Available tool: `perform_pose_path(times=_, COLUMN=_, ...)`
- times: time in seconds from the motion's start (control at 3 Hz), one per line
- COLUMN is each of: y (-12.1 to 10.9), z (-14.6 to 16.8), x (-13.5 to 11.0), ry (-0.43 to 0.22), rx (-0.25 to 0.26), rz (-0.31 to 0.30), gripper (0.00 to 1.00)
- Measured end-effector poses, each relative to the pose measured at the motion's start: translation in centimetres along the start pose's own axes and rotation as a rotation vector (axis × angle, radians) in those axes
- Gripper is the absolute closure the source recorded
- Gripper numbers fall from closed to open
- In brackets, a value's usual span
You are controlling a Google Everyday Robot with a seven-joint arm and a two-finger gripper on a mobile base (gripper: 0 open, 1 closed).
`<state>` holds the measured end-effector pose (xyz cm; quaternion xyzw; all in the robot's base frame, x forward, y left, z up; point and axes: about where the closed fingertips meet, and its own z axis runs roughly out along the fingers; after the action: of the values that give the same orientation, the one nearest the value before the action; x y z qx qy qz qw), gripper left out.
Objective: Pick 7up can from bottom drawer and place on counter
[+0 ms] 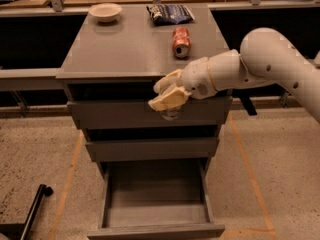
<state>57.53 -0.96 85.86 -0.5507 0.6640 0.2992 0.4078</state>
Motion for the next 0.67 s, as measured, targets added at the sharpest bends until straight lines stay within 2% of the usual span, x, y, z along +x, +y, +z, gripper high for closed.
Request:
perform_pose_path(times=0.33, y=-1.17, z=-0.22, x=-6.57, ry=0.019, rx=-0.019, rz=-0.119, gripper=1.0)
perform_pose_path(times=0.67, y=-1.14, z=-0.2, x=-6.49, ry=0.02, rx=-0.02, rz=-0.118, gripper=1.0)
